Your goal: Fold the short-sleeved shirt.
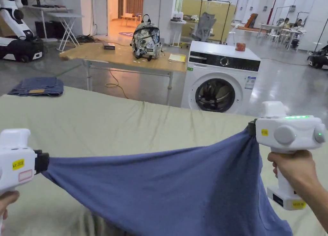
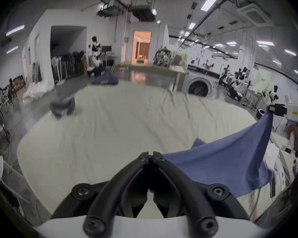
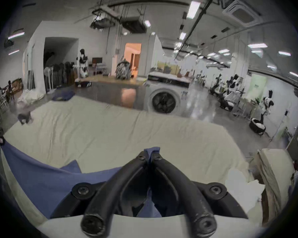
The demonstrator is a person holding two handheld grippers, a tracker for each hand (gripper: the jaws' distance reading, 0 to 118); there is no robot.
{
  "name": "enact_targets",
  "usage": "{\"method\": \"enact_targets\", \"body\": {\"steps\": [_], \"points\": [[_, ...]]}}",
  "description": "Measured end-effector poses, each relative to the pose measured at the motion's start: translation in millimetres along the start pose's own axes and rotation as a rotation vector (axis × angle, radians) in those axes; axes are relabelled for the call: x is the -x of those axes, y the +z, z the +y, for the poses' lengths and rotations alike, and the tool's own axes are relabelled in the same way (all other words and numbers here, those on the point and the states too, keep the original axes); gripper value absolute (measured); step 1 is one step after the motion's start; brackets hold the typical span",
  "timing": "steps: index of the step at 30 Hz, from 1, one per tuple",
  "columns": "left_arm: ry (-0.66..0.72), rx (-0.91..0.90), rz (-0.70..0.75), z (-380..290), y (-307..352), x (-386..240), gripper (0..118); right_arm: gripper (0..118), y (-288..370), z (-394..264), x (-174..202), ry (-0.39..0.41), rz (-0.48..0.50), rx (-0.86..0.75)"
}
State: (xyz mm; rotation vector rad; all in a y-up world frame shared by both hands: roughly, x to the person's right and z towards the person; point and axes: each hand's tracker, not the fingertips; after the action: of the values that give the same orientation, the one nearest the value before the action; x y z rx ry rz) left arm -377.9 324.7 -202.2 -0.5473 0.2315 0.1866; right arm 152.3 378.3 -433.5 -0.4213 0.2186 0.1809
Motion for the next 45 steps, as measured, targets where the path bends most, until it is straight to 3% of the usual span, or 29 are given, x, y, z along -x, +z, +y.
{"method": "enact_targets", "body": {"steps": [6,12,20,27,34,45], "points": [[-0.014,-0.125,-0.030,112,22,-26,0,0,58,52,-40,-0.031,-0.092,-0.146],[-0.040,-0.222,-0.030,211,29,-46,0,0,85,104,-53,-0.034,-0.166,-0.229],[-0.072,-0.292,-0.002,293,12,-59,0,0,75,168,-57,-0.096,-0.213,-0.305],[-0.102,-0.335,0.014,340,1,-71,0,0,62,223,-64,-0.081,-0.265,-0.360],[-0.139,-0.354,0.057,346,-15,-84,0,0,56,222,-61,-0.067,-0.283,-0.385],[-0.176,-0.242,0.048,235,-56,-74,0,0,48,95,-44,-0.021,-0.294,-0.264]]}}
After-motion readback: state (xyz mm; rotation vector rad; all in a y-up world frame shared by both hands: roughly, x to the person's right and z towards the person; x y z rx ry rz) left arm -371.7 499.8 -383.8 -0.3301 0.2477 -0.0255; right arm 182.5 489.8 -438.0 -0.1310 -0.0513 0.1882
